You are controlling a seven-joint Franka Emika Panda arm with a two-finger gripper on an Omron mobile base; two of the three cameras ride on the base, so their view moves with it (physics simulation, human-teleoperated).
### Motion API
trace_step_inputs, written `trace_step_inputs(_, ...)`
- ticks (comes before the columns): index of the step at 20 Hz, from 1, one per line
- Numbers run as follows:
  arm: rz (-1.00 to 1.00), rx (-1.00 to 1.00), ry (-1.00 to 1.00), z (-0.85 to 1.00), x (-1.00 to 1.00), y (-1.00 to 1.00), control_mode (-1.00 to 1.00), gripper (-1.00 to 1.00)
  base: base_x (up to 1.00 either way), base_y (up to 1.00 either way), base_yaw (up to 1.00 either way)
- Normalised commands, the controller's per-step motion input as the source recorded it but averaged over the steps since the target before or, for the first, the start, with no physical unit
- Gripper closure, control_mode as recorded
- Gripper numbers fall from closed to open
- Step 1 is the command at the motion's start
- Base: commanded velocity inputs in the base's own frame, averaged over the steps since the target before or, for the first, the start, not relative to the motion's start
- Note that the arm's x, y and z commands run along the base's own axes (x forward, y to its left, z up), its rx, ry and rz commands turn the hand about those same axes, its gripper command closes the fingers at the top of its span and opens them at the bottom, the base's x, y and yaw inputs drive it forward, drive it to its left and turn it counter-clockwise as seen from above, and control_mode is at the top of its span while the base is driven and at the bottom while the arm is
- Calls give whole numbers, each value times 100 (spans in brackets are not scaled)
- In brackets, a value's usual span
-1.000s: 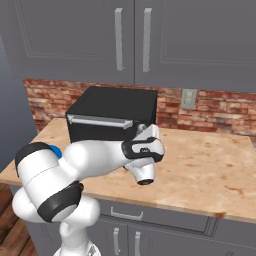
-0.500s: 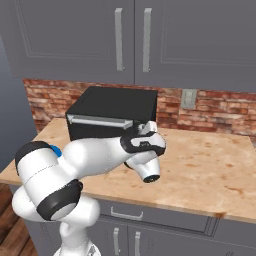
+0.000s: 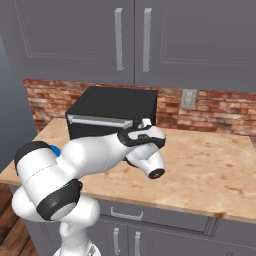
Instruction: Pull the toaster oven rack outwards. Pick up the baguette from the plate and place it on the toaster oven rack. Close the toaster oven door fully and set the temperature to the lowest setting.
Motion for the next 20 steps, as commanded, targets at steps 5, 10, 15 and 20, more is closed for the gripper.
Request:
trace_step_inputs(5, 2, -42, 0, -17, 2, -10, -100, 100, 0, 0, 0)
trace_step_inputs(10, 4, -40, 0, -11, 13, -30, -100, 100, 0, 0, 0)
trace_step_inputs(15, 8, -37, 0, -12, 22, -27, -100, 100, 0, 0, 0)
trace_step_inputs(20, 13, -31, 0, -14, 30, -18, -100, 100, 0, 0, 0)
